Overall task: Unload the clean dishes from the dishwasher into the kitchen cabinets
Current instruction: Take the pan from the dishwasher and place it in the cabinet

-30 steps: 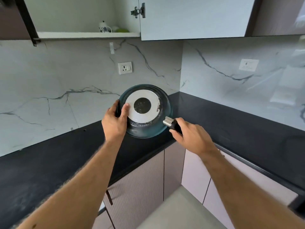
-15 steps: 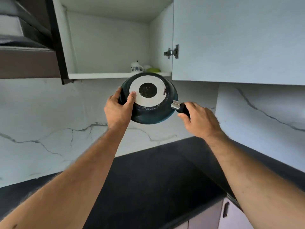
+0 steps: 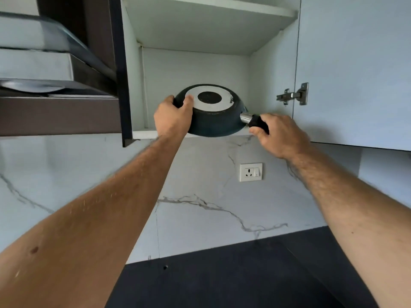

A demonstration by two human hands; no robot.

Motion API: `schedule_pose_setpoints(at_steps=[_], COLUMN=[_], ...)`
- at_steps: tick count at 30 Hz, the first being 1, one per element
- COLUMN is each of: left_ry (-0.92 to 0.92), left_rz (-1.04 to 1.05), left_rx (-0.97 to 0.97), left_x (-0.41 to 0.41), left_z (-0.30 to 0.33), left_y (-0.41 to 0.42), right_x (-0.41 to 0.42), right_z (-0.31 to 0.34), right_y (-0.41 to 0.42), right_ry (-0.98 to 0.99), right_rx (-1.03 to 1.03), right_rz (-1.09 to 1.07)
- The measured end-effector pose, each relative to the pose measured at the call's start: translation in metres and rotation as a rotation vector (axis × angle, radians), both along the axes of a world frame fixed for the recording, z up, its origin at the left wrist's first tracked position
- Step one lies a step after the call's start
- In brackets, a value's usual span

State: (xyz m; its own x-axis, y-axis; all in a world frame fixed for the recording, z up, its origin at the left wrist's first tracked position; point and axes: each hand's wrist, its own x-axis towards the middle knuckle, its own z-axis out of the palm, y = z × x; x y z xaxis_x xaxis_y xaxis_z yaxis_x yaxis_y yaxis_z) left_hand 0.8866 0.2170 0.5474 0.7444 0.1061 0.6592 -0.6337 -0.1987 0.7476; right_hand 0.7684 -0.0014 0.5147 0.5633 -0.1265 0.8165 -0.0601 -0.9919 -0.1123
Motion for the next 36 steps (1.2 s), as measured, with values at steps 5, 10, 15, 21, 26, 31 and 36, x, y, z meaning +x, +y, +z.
schedule_pose_setpoints(at_steps=[5, 10, 15, 21, 26, 31, 36], left_ry=[0.082, 0.204, 0.305, 0.399, 0.467, 0.456, 0.510], left_rz=[-0.027, -0.071, -0.100, 0.037, 0.094, 0.122, 0.117], left_rx=[0.129, 0.250, 0.346, 0.526, 0.593, 0.633, 0.677], left_x=[0.056, 0.095, 0.124, 0.159, 0.173, 0.169, 0.165], left_z=[0.023, 0.038, 0.048, 0.051, 0.048, 0.048, 0.045], left_y=[-0.001, -0.005, -0.008, -0.004, -0.002, -0.002, -0.001], right_x=[0.047, 0.095, 0.139, 0.187, 0.211, 0.215, 0.222], right_z=[0.024, 0.044, 0.065, 0.073, 0.069, 0.071, 0.068], right_y=[0.002, 0.004, 0.013, 0.018, 0.014, 0.014, 0.020], right_ry=[0.046, 0.137, 0.266, 0.430, 0.443, 0.448, 0.455], right_rx=[0.070, 0.179, 0.211, 0.218, 0.191, 0.179, 0.136], right_rz=[0.014, 0.008, 0.050, 0.114, 0.116, 0.143, 0.130])
